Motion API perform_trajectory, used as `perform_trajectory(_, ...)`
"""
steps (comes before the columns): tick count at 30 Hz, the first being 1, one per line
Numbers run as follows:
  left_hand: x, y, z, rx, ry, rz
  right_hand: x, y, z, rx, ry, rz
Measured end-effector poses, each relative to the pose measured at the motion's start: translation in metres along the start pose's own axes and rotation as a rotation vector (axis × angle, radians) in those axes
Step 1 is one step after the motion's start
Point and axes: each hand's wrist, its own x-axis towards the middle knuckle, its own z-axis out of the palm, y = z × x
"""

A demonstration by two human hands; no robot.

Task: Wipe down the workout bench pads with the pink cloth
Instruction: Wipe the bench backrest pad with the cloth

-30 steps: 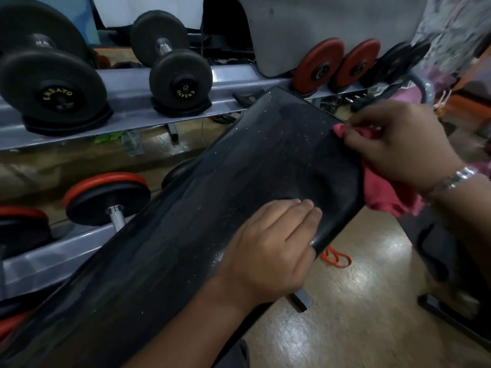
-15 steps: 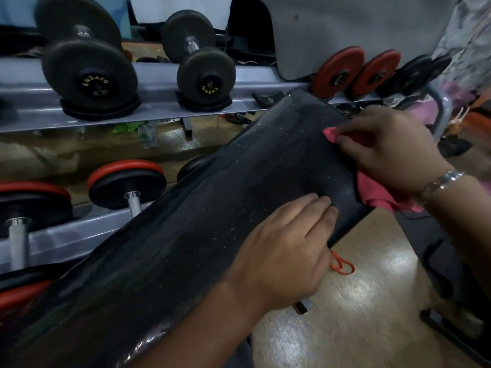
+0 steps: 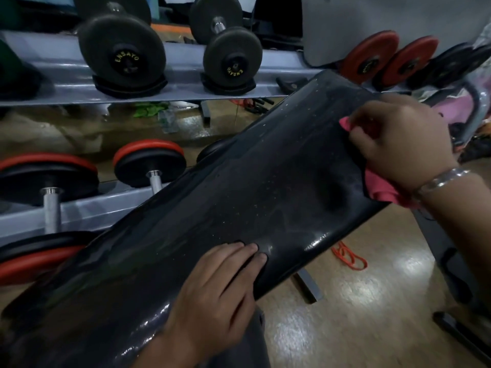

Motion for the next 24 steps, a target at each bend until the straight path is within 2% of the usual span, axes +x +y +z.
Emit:
perform_trajectory(5, -0.001, 0.000, 0.002, 0.003, 0.003, 0.013, -0.019, -0.007, -0.001, 0.083, -0.066, -0.134)
perform_trajectory(11, -0.003, 0.000, 0.002, 0.007, 0.011, 0.007, -0.002, -0.014, 0.009, -0.022, -0.009, -0.019)
perform_trajectory(15, -0.004, 0.001, 0.002, -0.002, -0.001, 0.009, -0.022, -0.022, 0.008, 0.023, -0.076, -0.235)
perform_trajectory(20, -0.005, -0.001, 0.002, 0.001, 0.010, 0.000, -0.011, -0.023, 0.011, -0.008, -0.008, -0.095)
perform_trajectory(24, -0.005, 0.000, 0.001, 0.001, 0.005, 0.002, -0.030, -0.038, 0.011, 0.104, -0.112, -0.226)
